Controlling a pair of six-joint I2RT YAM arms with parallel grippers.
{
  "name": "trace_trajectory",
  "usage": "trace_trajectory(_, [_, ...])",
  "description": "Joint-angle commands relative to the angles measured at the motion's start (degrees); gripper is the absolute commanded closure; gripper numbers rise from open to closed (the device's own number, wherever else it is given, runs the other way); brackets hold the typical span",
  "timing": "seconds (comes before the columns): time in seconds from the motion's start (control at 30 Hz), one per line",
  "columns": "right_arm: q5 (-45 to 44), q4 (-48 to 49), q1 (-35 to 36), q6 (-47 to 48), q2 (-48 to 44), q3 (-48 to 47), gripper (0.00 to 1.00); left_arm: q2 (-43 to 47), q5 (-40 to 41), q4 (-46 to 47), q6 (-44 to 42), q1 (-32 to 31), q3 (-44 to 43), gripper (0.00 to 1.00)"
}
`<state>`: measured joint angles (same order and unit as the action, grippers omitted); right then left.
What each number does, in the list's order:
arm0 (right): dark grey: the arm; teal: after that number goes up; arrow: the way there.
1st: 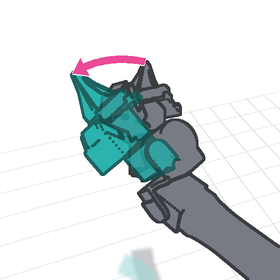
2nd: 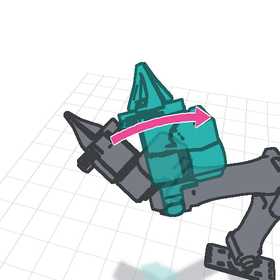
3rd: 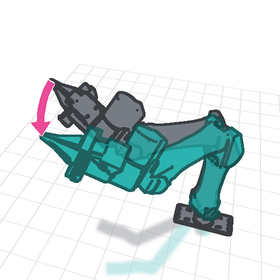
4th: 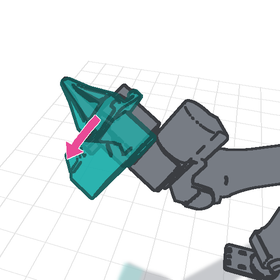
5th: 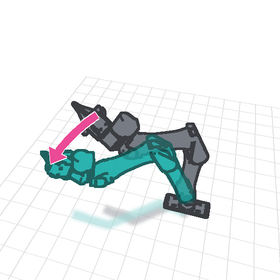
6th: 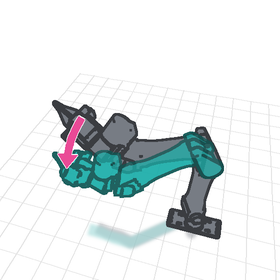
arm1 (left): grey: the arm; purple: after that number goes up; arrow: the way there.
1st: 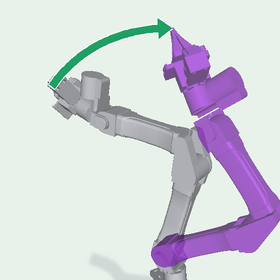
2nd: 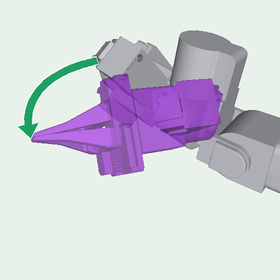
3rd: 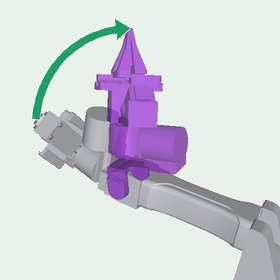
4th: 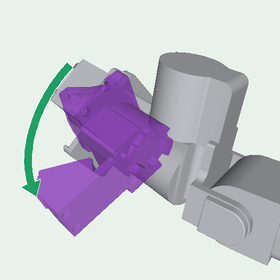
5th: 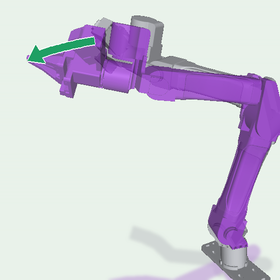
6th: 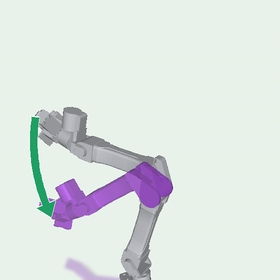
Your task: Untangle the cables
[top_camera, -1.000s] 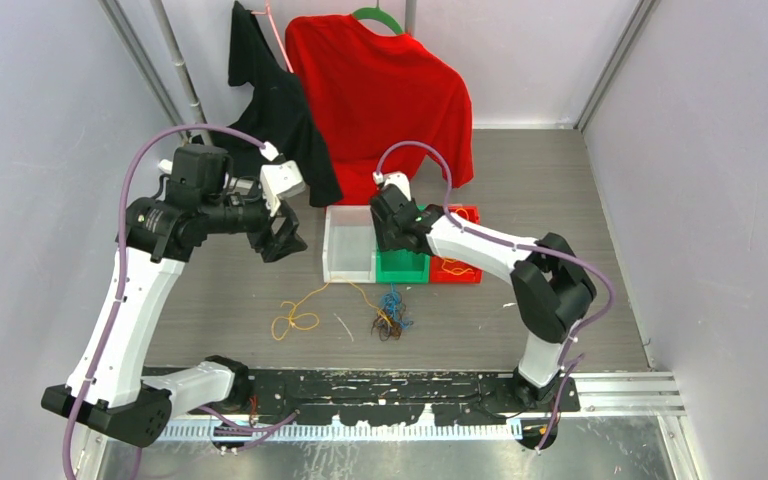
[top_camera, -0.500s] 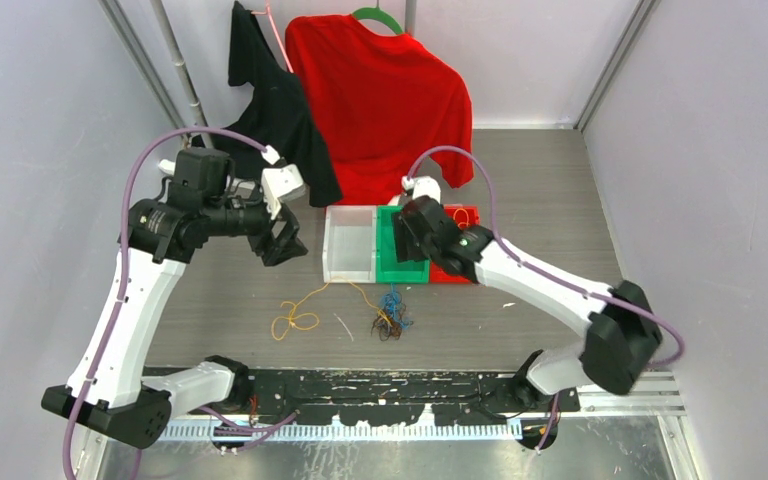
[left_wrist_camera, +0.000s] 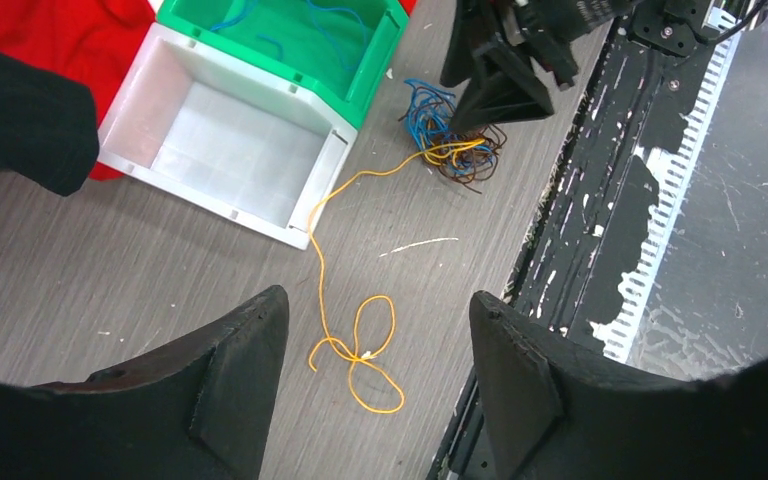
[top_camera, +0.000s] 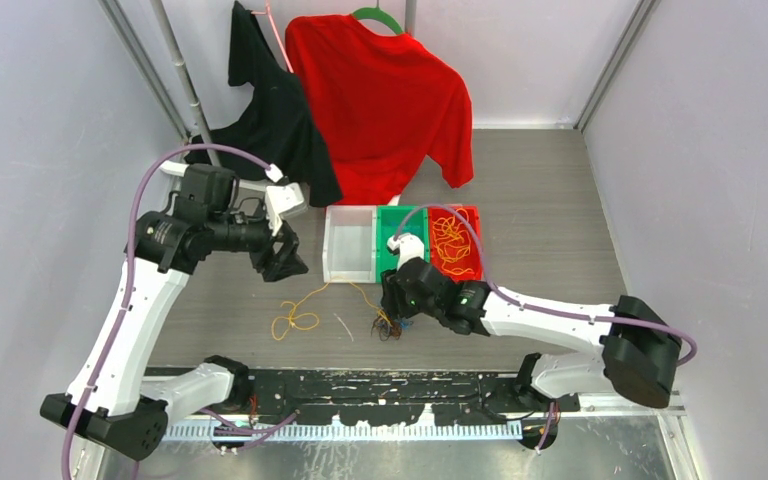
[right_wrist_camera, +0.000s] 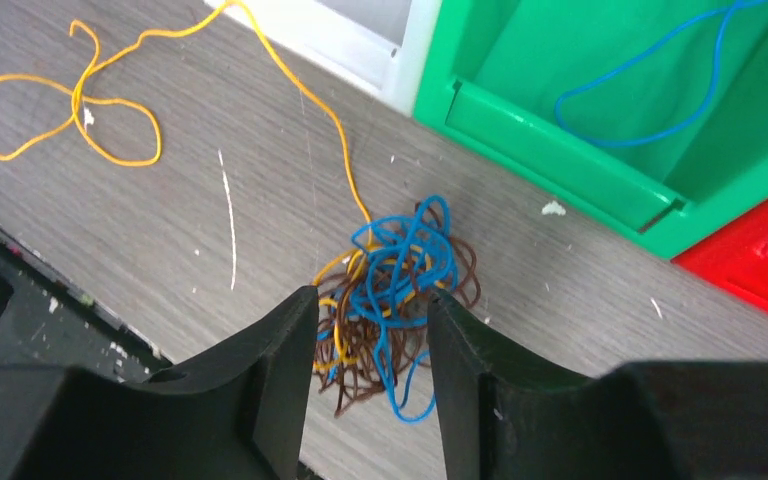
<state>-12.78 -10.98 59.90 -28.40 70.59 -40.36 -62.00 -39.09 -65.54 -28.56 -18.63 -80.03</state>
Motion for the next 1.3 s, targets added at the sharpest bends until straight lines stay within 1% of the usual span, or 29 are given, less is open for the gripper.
trace_trajectory(0.0, [-4.67,9.00,-0.05,0.69,2.71,-2.09,0.52,2.39,-2.67,-1.14,0.02,0.26,0.95,0.34])
trace_trajectory(0.07, [-7.35,8.72,-0.02,2.10,4.99,-3.92,0.55,2.99,-3.06,-1.50,-0.18,0.26,1.65,0.36])
trace_trajectory(0.13, [-7.76,8.78,0.01,2.83,7.32,-5.29,0.63,3.48,-3.27,-1.92,-0.23,0.25,2.18,0.38])
trace_trajectory(0.17, [-7.77,8.93,-0.04,3.03,8.54,-5.83,0.68,3.68,-3.35,-2.10,-0.34,0.22,2.38,0.39])
trace_trajectory(0.23, [-7.90,8.52,0.00,3.49,9.74,-6.87,0.82,4.10,-3.67,-2.38,-0.15,0.26,2.93,0.41])
trace_trajectory(0.27, [-7.58,8.42,-0.04,3.52,9.63,-7.25,0.88,4.49,-4.03,-2.40,0.02,0.22,3.58,0.42])
trace_trajectory(0.33, [-5.99,10.18,0.16,3.53,7.94,-7.38,0.96,5.80,-5.20,-1.78,0.08,0.19,5.42,0.44])
trace_trajectory(0.37, [-3.18,11.10,0.28,3.53,6.57,-7.39,0.99,7.44,-5.69,-0.88,-0.04,0.24,6.99,0.45])
trace_trajectory(0.5, [5.13,13.00,0.31,1.95,1.31,-9.88,0.99,14.56,-6.55,5.28,-0.23,0.23,15.04,0.46])
trace_trajectory(0.57, [10.03,15.39,0.31,0.78,-0.53,-10.24,0.99,17.17,-7.29,8.03,-0.34,0.25,17.52,0.46])
trace_trajectory(0.73, [19.89,21.45,0.60,-4.01,0.03,-12.54,0.99,20.91,-8.57,15.30,2.28,0.24,23.32,0.47])
trace_trajectory(0.8, [21.85,24.44,1.02,-5.75,0.88,-13.16,0.99,21.57,-8.24,17.90,4.01,0.21,24.73,0.47])
trace_trajectory(0.83, [22.80,26.40,1.33,-6.51,1.45,-13.43,0.99,21.92,-7.94,20.97,4.84,0.20,25.30,0.48])
trace_trajectory(0.97, [24.96,29.27,1.86,-8.02,4.32,-15.82,0.99,23.15,-7.27,26.24,7.03,0.21,27.15,0.49])
trace_trajectory(1.2, [31.23,33.41,2.51,-11.56,8.27,-19.55,0.99,26.06,-8.66,26.06,7.40,0.20,29.68,0.52])
trace_trajectory(1.27, [33.10,34.86,2.50,-12.91,8.51,-19.79,0.99,27.49,-8.78,27.07,9.05,0.21,30.83,0.52])
